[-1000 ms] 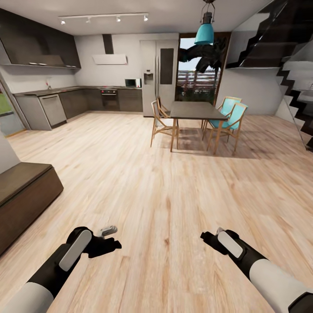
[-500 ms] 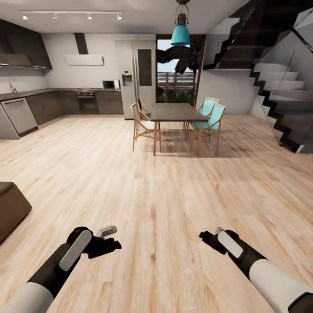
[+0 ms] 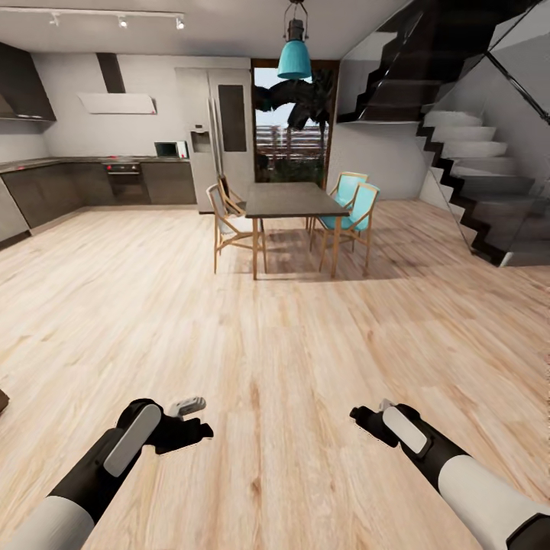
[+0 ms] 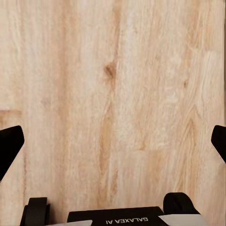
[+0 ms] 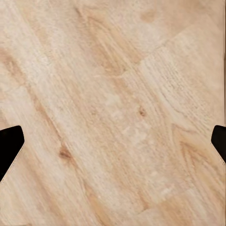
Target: Place each of the two pumpkins and all three candles from the living room inside a cabinet in the living room (use any cabinet), then make sure every cabinet is closed, and position the cauldron so it is next to a table in the living room.
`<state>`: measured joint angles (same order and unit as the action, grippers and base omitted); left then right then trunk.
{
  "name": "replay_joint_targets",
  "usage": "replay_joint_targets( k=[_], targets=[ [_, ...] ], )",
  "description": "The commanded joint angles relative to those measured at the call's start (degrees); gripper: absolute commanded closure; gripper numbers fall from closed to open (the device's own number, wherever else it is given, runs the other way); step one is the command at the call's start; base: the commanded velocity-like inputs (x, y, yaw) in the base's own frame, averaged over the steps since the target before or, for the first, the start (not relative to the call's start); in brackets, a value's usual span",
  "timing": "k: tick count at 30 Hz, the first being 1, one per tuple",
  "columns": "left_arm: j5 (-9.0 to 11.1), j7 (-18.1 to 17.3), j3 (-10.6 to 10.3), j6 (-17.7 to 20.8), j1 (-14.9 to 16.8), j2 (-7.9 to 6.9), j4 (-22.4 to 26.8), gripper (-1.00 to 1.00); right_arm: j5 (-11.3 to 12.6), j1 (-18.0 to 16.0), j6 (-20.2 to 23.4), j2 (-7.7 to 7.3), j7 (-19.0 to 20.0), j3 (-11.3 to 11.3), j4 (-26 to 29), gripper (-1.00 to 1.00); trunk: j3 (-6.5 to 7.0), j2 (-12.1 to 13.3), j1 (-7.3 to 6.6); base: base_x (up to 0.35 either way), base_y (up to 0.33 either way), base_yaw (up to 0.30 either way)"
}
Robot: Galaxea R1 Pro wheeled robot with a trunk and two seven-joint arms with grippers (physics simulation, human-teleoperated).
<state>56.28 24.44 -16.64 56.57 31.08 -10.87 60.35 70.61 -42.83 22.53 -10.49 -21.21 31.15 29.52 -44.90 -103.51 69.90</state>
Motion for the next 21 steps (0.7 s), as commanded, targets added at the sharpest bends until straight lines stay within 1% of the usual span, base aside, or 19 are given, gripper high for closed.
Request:
replay_joint_targets(
  k=[1, 21],
  targets=[
    [0.64, 0.59, -0.15, 0.03, 0.03, -0.05, 0.04, -1.00, 0.43, -0.06, 0.05, -0.15, -0.39, 0.40, 0.13, -1.00, -0.06, -0.03, 0.03, 0.337, 0.000, -0.250],
    [0.59, 0.55, -0.15, 0.03, 0.03, -0.01, -0.48, -1.00, 0.47, -0.06, 0.05, -0.05, -0.35, 0.40, 0.10, -1.00, -0.06, -0.03, 0.03, 0.337, 0.000, -0.284]
  ],
)
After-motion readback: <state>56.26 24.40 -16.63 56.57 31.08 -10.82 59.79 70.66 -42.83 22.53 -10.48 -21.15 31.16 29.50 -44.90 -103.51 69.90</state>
